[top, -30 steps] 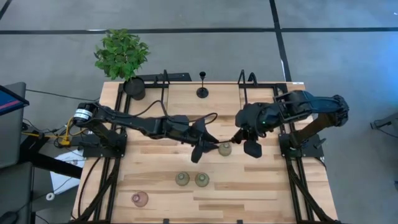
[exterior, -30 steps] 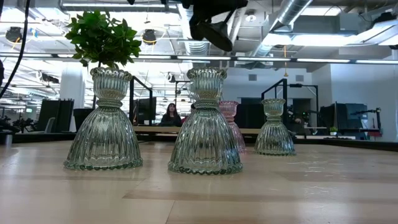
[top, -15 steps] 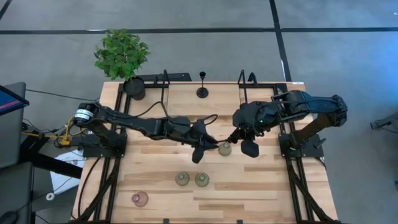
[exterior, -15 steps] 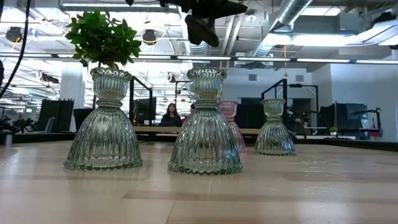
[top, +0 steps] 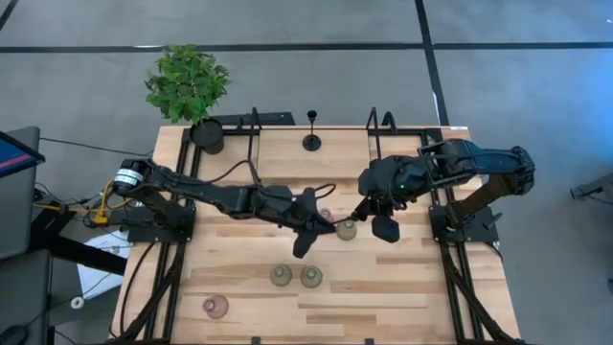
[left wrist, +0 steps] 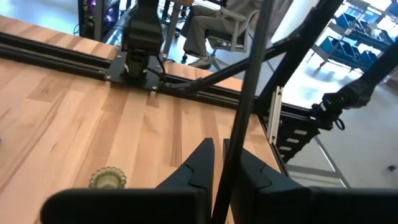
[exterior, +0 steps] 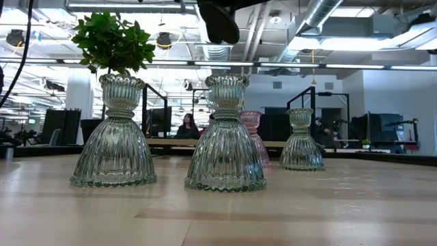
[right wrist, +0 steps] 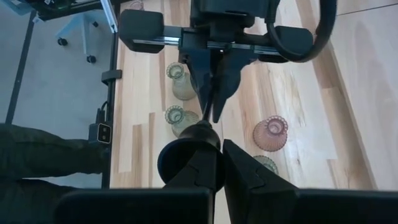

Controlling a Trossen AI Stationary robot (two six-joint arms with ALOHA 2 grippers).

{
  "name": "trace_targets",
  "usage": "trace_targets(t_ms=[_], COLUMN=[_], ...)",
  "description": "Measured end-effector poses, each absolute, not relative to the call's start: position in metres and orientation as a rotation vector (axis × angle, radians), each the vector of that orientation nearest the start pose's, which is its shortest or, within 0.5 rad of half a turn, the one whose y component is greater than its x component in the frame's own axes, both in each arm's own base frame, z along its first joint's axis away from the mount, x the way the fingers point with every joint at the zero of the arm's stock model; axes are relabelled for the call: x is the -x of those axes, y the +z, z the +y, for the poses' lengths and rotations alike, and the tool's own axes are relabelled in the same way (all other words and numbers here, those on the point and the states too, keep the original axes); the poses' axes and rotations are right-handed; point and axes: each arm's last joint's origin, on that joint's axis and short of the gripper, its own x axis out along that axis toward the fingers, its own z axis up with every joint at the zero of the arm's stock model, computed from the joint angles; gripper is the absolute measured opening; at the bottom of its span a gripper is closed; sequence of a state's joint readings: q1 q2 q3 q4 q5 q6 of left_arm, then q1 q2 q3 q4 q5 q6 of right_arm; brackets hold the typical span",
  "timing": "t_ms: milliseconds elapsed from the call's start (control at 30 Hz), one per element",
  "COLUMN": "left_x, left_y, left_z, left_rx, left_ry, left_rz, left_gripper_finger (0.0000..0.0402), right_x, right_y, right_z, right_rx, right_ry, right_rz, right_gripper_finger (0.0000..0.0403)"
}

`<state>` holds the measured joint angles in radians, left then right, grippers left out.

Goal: Pick & Place candle stick holders
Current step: Put the black candle holder on the shelf aligned with the black candle holder

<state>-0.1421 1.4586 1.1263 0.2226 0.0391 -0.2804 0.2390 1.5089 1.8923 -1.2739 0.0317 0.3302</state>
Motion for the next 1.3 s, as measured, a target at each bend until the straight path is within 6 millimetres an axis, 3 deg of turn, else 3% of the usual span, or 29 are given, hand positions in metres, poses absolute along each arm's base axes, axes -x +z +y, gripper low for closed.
trace_targets(t_ms=[300,567,733,1300], left_x=[-0.334,-0.334,-0.334,-0.334], left_y=[0.332,0.333,0.333,0.33], left_z=[-0.051,-0.05,-0.05,-0.049], left_rx=[0.266,0.287,0.286,0.297], left_ry=[-0.167,-0.16,-0.157,-0.115], left_rz=[0.132,0.128,0.127,0.141], left_gripper_finger=[0.0012,0.0007,0.0007,0.0005], right_x=[-0.261,-0.26,-0.259,-0.227], right_y=[0.438,0.438,0.437,0.457], right_z=[0.063,0.062,0.061,0.055], right_rx=[-0.187,-0.178,-0.181,-0.21], right_ry=[0.049,0.026,0.028,0.085], right_rz=[0.917,0.923,0.94,0.875], right_gripper_finger=[0.0003,0.0047,0.0054,0.006])
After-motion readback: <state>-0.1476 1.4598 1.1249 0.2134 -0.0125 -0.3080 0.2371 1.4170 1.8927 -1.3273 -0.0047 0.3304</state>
